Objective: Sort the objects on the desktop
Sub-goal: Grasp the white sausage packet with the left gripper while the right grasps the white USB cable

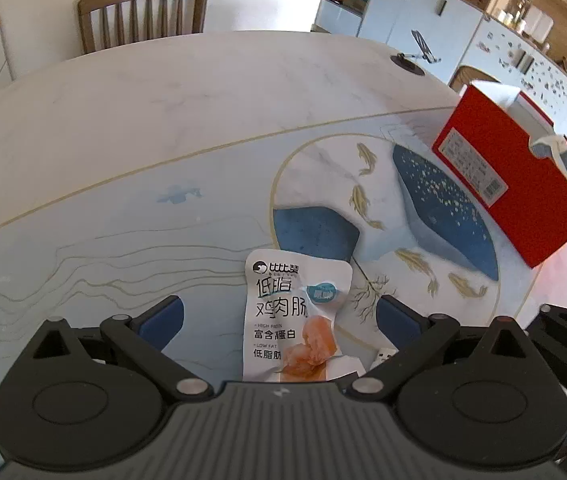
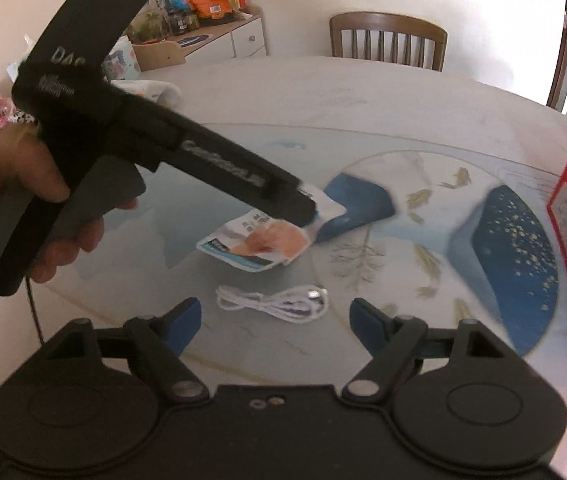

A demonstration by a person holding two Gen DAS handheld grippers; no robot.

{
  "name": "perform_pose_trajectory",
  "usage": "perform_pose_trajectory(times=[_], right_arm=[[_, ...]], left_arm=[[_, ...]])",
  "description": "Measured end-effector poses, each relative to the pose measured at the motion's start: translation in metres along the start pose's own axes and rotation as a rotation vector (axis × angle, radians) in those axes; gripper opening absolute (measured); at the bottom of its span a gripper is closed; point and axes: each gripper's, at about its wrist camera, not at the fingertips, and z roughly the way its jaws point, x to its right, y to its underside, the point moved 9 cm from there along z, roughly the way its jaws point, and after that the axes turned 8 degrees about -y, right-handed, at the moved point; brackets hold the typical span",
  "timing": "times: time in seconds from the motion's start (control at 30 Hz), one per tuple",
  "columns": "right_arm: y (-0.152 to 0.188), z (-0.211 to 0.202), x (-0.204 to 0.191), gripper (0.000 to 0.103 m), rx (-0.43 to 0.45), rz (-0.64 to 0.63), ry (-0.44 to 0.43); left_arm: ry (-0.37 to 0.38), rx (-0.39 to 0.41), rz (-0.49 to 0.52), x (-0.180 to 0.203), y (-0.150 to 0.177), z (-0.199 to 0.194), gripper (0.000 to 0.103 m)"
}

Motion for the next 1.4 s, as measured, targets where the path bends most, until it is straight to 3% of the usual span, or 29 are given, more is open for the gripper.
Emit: perform_pose_trajectory(times=[0.6, 1.03, 1.23, 1.3, 1.4], right_arm=[[0.007, 0.040, -0.003, 0.085, 0.021, 0.002, 0.147], [0.006, 0.042, -0.005, 0.084, 0.026, 0.000, 0.148], [0.008, 0.039, -0.004, 0.080, 0.027, 0.002, 0.147], [0.008, 0.038, -0.003, 0.076, 0.030, 0.003, 0.147], [0.008, 0.036, -0.004, 0.076, 0.031, 0.005, 0.148]], left_arm=[[-0.009, -0.015, 0.069, 0.008, 0.007, 0.020, 0.103], [-0.037, 0.010, 0.102, 0.018, 0.004, 0.031, 0.101], [-0.037, 0.027, 0.094, 0.016, -0.002, 0.028, 0.080], [-0.041, 0.034, 0.100, 0.016, -0.004, 0.027, 0.063], [-0.032, 0.040, 0.102, 0.016, -0.005, 0.027, 0.060]])
